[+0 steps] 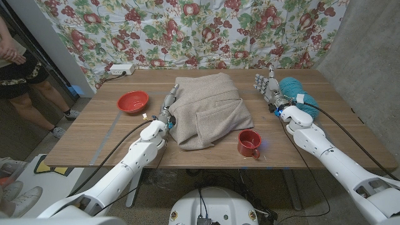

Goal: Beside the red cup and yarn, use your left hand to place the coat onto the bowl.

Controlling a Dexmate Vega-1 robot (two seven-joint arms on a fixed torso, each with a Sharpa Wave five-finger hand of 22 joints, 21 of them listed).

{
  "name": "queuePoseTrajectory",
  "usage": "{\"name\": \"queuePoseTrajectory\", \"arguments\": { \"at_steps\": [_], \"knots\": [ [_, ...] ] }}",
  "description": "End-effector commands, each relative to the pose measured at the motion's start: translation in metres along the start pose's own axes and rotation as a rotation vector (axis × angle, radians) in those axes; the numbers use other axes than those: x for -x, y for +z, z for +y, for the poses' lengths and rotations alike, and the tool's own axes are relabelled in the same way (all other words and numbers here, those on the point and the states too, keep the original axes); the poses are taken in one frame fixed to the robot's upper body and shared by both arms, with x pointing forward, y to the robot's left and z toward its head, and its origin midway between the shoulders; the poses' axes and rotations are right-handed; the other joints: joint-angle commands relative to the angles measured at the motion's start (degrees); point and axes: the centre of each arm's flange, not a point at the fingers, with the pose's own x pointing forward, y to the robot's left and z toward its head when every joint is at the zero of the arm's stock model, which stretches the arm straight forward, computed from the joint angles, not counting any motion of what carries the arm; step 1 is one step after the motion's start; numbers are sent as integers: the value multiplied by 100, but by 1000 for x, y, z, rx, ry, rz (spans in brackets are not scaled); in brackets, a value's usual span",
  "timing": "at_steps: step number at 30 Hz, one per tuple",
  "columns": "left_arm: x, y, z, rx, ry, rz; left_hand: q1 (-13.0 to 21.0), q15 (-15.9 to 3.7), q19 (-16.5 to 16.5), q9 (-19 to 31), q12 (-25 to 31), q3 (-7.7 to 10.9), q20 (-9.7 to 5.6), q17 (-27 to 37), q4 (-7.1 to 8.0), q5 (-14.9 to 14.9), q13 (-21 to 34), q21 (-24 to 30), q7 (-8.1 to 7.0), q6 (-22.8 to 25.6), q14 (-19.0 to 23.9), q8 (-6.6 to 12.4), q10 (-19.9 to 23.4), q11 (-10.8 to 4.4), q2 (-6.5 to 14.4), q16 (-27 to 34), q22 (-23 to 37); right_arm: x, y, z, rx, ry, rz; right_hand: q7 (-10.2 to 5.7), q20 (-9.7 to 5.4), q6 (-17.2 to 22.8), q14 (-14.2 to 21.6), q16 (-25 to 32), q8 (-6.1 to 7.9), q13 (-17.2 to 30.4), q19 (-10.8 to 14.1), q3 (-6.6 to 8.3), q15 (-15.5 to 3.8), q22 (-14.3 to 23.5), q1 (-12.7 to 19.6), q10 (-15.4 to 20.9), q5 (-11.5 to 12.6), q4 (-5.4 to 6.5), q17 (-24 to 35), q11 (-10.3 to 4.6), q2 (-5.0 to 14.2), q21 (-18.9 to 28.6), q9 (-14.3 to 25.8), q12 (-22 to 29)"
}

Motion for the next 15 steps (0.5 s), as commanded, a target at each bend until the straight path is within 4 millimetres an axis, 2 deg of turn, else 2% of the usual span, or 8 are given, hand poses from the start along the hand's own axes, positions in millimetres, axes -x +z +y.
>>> {"name": "queuePoseTrajectory", "arguments": {
  "at_steps": [1,15],
  "knots": [
    [-4,4,-5,-11,-14,9,55,-5,16,8,35,64,3,24,13,28,21,3,4,80,44,66,15,26,16,0,15,3,2,-3,2,2,-12,14,14,55,-7,-7,22,33,13,-19,-16,18,34,31,-8,-19,22,44,28,-5,30,-8],
    [-8,5,-9,-10,-20,11,75,12,14,6,40,71,17,26,17,30,23,0,-10,93,50,52,36,30,7,2,15,7,6,-6,-7,-12,-16,12,19,65,-4,-7,17,33,32,-15,-17,19,33,45,-12,-21,22,27,29,-21,30,-8]
  ]
}}
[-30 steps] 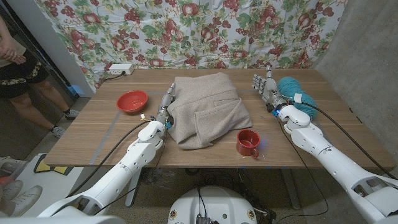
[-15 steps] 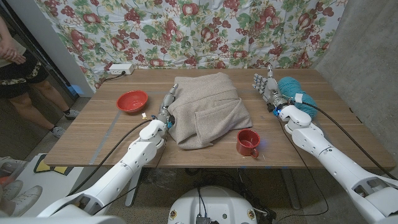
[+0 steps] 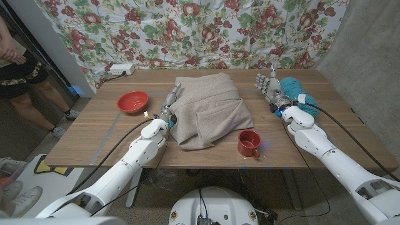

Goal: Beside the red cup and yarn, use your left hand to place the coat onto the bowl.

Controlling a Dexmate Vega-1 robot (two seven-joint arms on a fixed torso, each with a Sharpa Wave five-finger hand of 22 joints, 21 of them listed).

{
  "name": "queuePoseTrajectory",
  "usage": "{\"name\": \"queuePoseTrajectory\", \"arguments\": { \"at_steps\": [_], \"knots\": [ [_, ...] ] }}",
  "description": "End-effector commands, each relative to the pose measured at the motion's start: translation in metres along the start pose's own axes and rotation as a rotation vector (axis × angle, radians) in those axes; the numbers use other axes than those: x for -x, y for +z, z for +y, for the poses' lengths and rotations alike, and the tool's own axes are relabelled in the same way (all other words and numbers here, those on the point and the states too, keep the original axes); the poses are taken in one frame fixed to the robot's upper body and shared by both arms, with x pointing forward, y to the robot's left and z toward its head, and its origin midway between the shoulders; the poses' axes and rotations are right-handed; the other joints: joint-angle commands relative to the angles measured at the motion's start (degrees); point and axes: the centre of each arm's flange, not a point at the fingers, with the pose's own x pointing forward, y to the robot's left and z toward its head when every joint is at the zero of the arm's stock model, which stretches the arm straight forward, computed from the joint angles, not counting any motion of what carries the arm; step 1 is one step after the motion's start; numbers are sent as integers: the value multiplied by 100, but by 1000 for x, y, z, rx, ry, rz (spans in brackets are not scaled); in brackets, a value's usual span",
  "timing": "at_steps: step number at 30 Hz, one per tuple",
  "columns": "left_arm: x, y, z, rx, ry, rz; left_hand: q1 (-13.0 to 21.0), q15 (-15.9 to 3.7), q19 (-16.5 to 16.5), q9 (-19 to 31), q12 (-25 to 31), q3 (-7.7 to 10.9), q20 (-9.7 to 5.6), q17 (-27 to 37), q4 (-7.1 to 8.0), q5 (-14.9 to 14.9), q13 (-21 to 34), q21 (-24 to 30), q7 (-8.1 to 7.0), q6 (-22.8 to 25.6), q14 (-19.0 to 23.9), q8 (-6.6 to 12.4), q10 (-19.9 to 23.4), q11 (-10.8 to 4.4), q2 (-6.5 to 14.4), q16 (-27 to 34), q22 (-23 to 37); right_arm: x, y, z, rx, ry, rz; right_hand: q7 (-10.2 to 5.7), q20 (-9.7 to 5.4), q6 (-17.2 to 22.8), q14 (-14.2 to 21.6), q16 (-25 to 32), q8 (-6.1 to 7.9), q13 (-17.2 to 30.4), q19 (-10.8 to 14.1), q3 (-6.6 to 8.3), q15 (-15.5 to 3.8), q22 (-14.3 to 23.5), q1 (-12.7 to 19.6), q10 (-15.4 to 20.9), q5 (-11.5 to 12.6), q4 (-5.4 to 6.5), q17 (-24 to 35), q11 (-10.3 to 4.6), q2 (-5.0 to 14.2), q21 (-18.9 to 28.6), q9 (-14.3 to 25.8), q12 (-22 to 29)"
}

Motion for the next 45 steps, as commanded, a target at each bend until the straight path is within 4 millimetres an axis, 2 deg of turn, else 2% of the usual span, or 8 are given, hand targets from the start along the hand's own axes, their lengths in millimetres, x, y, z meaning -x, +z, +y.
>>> {"name": "queuePoseTrajectory", "arguments": {
  "at_steps": [1,11,15,24,27,32,34,45],
  "knots": [
    [-4,1,-4,0,-8,3,77,13,14,20,41,40,17,26,-15,30,23,0,-9,31,53,11,38,31,5,2,15,3,4,-2,-5,-7,-6,43,20,35,-3,-7,18,33,34,-14,-17,19,33,46,-12,-21,23,31,29,-21,30,-8],
    [-4,4,-3,-22,10,9,213,-32,25,19,53,100,4,25,-47,54,25,-2,-171,181,101,36,88,-98,16,14,12,-1,5,1,-8,2,-12,43,20,39,0,-8,14,33,48,-11,-10,19,32,47,-14,-22,23,32,31,-33,30,-11],
    [-4,5,-3,-30,18,17,288,-53,37,19,57,137,-8,24,-63,66,26,0,-183,191,116,29,105,-113,36,16,11,-3,5,3,-7,11,-16,44,19,38,3,-7,11,33,50,-10,-13,19,32,52,-15,-22,23,32,30,-38,30,-11],
    [-3,4,-5,-38,38,21,579,-104,79,21,50,278,-35,25,-115,116,31,6,-283,103,189,-36,112,-196,104,30,8,-2,6,2,-12,13,-19,45,22,44,2,-9,8,33,60,-7,-16,20,30,53,-19,-22,23,36,33,-51,31,-14],
    [-3,5,-6,-42,37,21,802,-138,144,33,64,378,-64,29,-132,146,38,20,-296,298,270,23,156,-227,124,45,7,-2,7,1,-16,11,-21,49,20,44,1,-10,7,33,63,-6,-17,20,30,56,-19,-23,23,30,33,-54,31,-14],
    [-4,6,-8,-51,37,21,1052,-186,320,47,103,480,-186,41,-129,167,52,69,-262,388,480,28,272,-282,107,100,13,-1,7,0,-18,10,-24,44,22,44,1,-10,5,33,66,-4,-16,20,29,55,-20,-23,23,36,34,-60,31,-15],
    [-5,7,-9,-60,38,22,1195,-258,472,54,126,540,-277,55,-119,173,65,115,-263,403,632,13,343,-330,96,136,23,-1,7,-1,-19,10,-25,47,21,46,1,-10,5,33,70,-3,-16,20,29,55,-21,-23,23,30,35,-61,31,-16],
    [-6,6,-10,-76,55,27,1708,-590,869,75,276,803,-489,148,-105,144,119,263,-217,682,1165,56,773,-559,143,289,99,1,10,-1,-27,16,-47,44,20,50,9,-9,2,33,88,1,-19,21,28,68,-25,-23,22,46,37,-71,31,-15]
  ]
}}
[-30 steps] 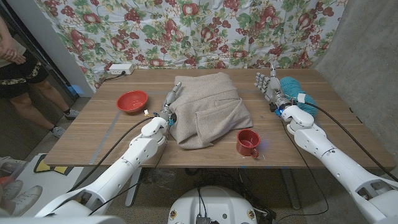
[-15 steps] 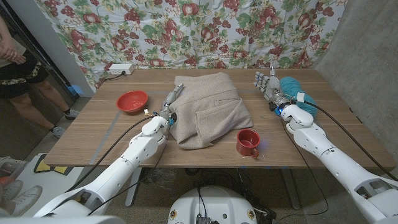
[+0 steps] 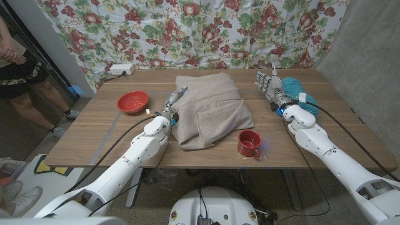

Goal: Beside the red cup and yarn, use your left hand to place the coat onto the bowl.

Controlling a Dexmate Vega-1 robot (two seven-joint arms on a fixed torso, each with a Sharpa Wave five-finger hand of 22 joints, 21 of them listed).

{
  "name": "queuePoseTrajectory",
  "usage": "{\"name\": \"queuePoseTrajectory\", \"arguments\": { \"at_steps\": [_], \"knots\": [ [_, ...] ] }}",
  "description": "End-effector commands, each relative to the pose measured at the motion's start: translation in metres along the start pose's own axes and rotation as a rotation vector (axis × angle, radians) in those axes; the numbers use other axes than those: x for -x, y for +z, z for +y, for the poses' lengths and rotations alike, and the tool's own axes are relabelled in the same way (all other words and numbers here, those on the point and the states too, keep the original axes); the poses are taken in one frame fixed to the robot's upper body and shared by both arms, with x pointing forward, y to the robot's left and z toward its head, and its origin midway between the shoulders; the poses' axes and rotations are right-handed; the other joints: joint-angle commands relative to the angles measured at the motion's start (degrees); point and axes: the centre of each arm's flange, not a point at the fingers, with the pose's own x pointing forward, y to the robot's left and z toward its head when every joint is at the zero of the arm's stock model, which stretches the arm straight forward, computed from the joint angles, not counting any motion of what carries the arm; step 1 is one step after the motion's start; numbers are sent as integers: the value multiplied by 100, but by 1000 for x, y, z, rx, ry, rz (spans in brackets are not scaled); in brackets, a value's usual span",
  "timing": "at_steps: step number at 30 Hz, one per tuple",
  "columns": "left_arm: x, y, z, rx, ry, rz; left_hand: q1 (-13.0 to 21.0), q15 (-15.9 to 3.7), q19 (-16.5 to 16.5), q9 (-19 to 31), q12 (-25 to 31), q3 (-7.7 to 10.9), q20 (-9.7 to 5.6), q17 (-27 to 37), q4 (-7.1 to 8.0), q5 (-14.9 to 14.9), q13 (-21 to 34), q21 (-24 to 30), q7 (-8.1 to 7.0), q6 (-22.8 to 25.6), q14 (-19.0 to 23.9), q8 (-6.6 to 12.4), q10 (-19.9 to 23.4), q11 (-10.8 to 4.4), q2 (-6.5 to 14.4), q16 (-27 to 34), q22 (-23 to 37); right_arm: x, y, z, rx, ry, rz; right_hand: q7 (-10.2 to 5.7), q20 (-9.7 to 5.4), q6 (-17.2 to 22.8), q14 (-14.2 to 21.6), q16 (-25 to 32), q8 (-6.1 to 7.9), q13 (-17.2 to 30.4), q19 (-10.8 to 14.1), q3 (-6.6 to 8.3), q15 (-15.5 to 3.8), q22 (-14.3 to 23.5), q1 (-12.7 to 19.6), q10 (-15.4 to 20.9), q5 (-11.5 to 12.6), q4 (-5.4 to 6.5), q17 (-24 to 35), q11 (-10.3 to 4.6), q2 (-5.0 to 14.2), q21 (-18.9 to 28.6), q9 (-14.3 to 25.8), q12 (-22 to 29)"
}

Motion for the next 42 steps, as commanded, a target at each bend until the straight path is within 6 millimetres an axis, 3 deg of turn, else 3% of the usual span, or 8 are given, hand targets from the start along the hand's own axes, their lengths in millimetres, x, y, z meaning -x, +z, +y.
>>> {"name": "queuePoseTrajectory", "arguments": {
  "at_steps": [1,5,12,18,27,31,35,42],
  "knots": [
    [-1,1,-3,-17,11,2,156,-239,165,33,77,90,-120,54,2,-18,44,91,4,85,255,30,199,-73,-20,97,54,2,4,-1,-8,7,-24,11,6,21,12,-8,2,33,19,2,-18,21,28,44,-25,-24,22,8,38,-6,31,-15],
    [-2,2,-4,-19,9,1,233,-317,235,37,134,133,-127,84,11,-39,73,133,5,121,400,28,336,-139,-29,146,83,1,5,-2,-15,7,-28,11,7,20,13,-8,1,33,21,4,-15,21,28,54,-26,-24,22,7,39,-9,31,-13],
    [-1,2,-4,-7,23,4,396,-534,688,53,353,240,-240,198,57,-112,197,384,-15,230,1064,1,740,-233,-93,378,187,2,4,-2,-22,6,-32,7,12,25,18,-7,0,33,25,5,-21,21,27,62,-29,-24,22,-4,39,-17,31,-12],
    [-1,1,-5,2,49,-1,485,-746,1048,99,628,326,-356,296,62,-156,318,627,-66,654,1629,106,1228,-357,-152,595,306,3,4,-1,-27,4,-34,-3,18,41,23,-6,4,33,30,8,-24,22,23,72,-30,-22,23,0,44,-23,31,-10],
    [0,1,-5,25,101,-11,755,-940,1295,202,942,565,-435,396,56,-162,468,897,-325,1336,2191,311,1722,-542,-60,783,479,3,6,-1,-32,6,-39,-11,12,53,28,-5,7,33,43,13,-30,23,14,80,-33,-15,24,6,55,-26,31,-10],
    [0,1,-7,37,122,-16,1090,-1049,1492,345,1156,762,-498,543,8,-230,621,1184,-536,1934,2637,571,2047,-663,35,979,692,2,7,-1,-33,8,-42,-12,14,55,30,-4,6,34,48,14,-33,23,10,87,-34,-12,25,8,59,-27,31,-8],
    [0,1,-8,47,134,-16,1626,-1066,1569,708,1446,451,-549,1325,10,-517,973,1705,-649,2460,2820,989,2355,-671,52,1652,1195,2,8,-1,-34,10,-44,-13,7,58,30,-5,6,34,51,16,-31,23,6,85,-35,-10,25,10,62,-29,31,-10],
    [0,0,-11,58,145,-13,2119,-1089,1493,1331,1876,108,-648,2216,55,-633,1573,2458,-706,2711,2889,1506,2627,-665,141,2307,1958,5,10,-2,-39,8,-50,-3,4,61,35,-4,4,34,59,18,-30,23,-1,86,-37,-5,26,12,67,-34,31,-12]
  ]
}}
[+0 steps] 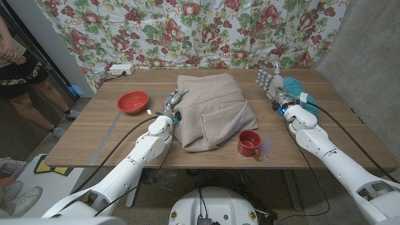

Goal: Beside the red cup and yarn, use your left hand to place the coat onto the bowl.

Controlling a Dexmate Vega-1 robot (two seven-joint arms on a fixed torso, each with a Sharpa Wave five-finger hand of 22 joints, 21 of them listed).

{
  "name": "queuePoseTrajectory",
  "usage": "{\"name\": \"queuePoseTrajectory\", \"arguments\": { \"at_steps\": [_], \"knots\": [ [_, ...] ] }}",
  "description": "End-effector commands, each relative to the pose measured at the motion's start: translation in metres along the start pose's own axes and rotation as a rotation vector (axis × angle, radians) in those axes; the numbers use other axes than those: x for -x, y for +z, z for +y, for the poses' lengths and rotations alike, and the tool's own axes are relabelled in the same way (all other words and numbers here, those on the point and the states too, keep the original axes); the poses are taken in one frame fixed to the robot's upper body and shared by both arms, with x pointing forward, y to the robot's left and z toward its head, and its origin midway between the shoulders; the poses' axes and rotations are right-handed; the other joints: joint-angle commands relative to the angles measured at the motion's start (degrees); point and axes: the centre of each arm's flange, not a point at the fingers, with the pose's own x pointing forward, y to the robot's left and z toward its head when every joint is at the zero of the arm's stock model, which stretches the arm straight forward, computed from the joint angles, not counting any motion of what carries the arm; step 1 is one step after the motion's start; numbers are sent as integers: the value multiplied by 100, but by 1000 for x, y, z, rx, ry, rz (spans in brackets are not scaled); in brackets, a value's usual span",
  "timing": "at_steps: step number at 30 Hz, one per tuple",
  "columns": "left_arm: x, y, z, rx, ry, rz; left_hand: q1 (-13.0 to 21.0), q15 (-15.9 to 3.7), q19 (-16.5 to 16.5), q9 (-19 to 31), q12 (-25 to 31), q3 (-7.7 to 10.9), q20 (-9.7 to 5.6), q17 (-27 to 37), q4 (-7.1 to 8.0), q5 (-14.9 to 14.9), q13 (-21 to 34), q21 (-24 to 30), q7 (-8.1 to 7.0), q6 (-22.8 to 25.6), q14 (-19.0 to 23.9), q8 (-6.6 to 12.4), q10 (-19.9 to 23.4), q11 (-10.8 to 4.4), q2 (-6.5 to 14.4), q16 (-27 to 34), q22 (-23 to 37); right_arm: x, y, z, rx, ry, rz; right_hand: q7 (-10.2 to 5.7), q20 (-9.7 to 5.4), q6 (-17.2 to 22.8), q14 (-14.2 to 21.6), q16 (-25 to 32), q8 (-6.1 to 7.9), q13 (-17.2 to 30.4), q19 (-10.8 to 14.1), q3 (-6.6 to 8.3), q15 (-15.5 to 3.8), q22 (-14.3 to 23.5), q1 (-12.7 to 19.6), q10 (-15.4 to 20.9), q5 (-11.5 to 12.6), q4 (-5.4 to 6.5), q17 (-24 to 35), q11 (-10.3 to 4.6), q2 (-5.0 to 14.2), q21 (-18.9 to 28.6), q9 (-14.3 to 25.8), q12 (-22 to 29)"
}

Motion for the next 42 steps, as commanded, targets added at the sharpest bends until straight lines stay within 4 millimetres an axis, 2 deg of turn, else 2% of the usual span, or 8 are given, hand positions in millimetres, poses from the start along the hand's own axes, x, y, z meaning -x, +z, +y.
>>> {"name": "queuePoseTrajectory", "arguments": {
  "at_steps": [1,6,9,12,16,19,22,42],
  "knots": [
    [0,0,-2,25,49,-4,302,-832,-28,353,267,-144,-600,446,13,-37,356,375,-12,148,158,286,174,-6,57,312,354,2,5,-1,-7,0,-12,15,27,40,5,-4,4,34,38,18,2,24,-2,27,-3,-5,26,33,67,-34,31,-13],
    [0,0,-5,37,74,-21,707,-840,-17,816,661,-205,-662,914,-6,-102,878,753,-34,267,300,654,332,1,257,582,556,4,6,-3,-7,-2,-15,13,24,42,6,-4,3,34,52,20,-1,24,-6,28,-5,-2,26,33,70,-34,31,-14],
    [0,-1,-7,74,100,-42,1025,-837,-80,1276,1067,-136,-685,1128,0,-171,1387,1110,-52,536,478,1091,567,-33,465,554,715,4,7,-4,-9,-4,-16,12,28,41,5,-5,2,34,54,21,4,24,-8,32,-6,0,26,35,71,-36,31,-14],
    [0,-1,-8,79,117,-50,1096,-839,-58,1462,1136,-74,-676,1173,1,-160,1505,1282,-46,664,657,1278,643,-8,458,514,773,5,7,-5,-8,-4,-17,13,32,41,5,-5,1,34,55,22,6,24,-10,32,-7,1,26,28,72,-39,31,-15],
    [0,-1,-8,91,122,-54,1112,-846,-57,1568,1132,-40,-680,1221,5,-153,1534,1380,-56,703,737,1370,685,5,431,503,805,5,8,-5,-10,-4,-18,13,31,43,12,-4,0,34,60,23,0,24,-13,34,-9,3,26,31,72,-41,31,-15],
    [0,-2,-8,105,123,-59,1096,-842,-50,1788,1100,-12,-694,1382,29,-153,1575,1578,-47,754,879,1548,766,3,385,549,872,4,8,-6,-14,-1,-19,10,30,46,15,-3,1,33,63,23,-1,24,-14,37,-9,3,26,34,73,-41,31,-14],
    [-3,-3,-8,127,98,-79,1073,-840,-52,2043,1043,44,-689,1554,50,-144,1648,1814,59,1039,942,1861,783,-3,377,525,933,2,8,-6,-15,2,-21,10,24,48,19,-2,1,33,71,24,-3,23,-15,39,-10,4,26,31,73,-40,31,-15],
    [-5,-2,-11,133,70,-104,1126,-835,-50,2042,1082,76,-680,1966,35,-125,1910,2240,220,1256,938,2071,813,110,389,501,999,3,6,-8,-26,-1,-20,8,14,51,21,-5,-3,33,89,30,-3,23,-20,44,-14,8,26,34,76,-48,31,-18]
  ]
}}
